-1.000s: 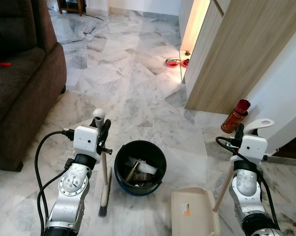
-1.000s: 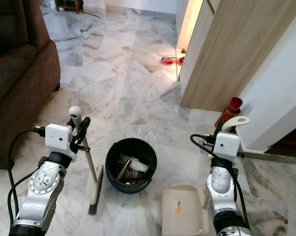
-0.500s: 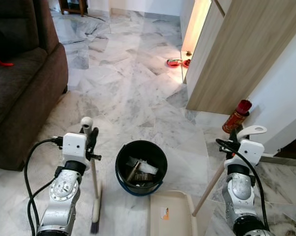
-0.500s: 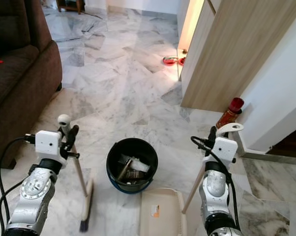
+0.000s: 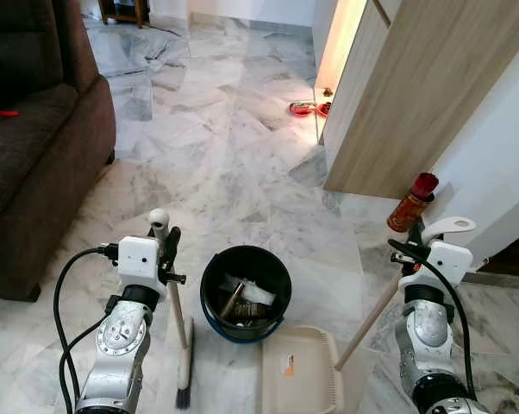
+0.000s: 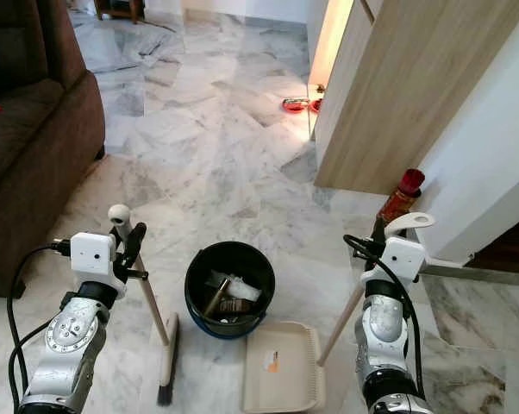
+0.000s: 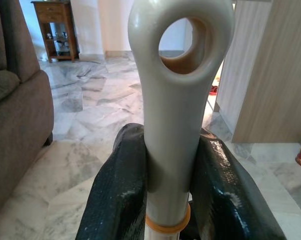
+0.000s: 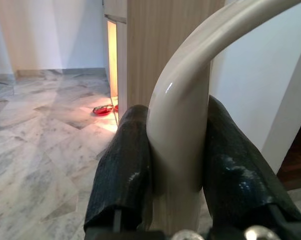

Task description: Sweep floor

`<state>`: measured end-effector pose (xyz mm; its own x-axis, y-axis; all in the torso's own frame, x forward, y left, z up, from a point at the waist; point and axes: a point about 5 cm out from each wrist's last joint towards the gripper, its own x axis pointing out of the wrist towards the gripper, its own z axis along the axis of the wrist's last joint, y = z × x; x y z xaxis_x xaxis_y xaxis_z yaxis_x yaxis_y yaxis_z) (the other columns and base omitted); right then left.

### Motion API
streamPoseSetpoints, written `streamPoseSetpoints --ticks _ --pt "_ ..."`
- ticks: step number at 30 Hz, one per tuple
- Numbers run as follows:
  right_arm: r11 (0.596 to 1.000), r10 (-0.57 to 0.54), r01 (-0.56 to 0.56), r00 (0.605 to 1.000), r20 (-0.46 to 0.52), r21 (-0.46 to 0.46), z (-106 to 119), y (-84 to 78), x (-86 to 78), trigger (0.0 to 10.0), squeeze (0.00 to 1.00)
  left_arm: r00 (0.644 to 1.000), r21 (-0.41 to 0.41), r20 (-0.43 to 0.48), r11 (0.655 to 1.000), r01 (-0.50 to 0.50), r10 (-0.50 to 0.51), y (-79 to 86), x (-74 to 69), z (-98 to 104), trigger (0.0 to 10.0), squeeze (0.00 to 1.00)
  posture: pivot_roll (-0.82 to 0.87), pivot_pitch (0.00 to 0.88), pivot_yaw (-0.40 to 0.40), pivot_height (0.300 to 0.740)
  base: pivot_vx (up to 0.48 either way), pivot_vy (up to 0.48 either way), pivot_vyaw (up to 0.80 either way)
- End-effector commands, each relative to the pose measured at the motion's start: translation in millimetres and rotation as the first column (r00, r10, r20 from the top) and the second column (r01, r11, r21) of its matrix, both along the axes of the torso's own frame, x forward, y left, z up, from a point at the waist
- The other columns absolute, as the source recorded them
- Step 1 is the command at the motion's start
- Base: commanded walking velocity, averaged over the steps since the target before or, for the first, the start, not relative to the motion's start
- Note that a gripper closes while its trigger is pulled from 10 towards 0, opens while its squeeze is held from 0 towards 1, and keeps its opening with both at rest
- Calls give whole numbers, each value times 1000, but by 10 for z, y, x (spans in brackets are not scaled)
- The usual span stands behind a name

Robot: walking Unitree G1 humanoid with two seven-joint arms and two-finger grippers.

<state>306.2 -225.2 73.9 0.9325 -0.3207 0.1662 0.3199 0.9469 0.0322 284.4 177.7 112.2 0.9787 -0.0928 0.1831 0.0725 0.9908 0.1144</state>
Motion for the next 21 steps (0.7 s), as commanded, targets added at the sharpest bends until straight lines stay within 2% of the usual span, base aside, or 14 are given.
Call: streamPoseSetpoints --ticks 1,21 --pt "1000 -20 20 1000 22 19 47 -45 18 10000 0 999 -10 45 1000 10 -10 -47 21 71 10000 0 186 149 -110 740 0 0 0" --pt "999 27 -28 999 30 30 52 8 33 10000 0 999 -4 51 1000 17 -16 -81 20 79 10000 0 175 166 -113 740 0 0 0"
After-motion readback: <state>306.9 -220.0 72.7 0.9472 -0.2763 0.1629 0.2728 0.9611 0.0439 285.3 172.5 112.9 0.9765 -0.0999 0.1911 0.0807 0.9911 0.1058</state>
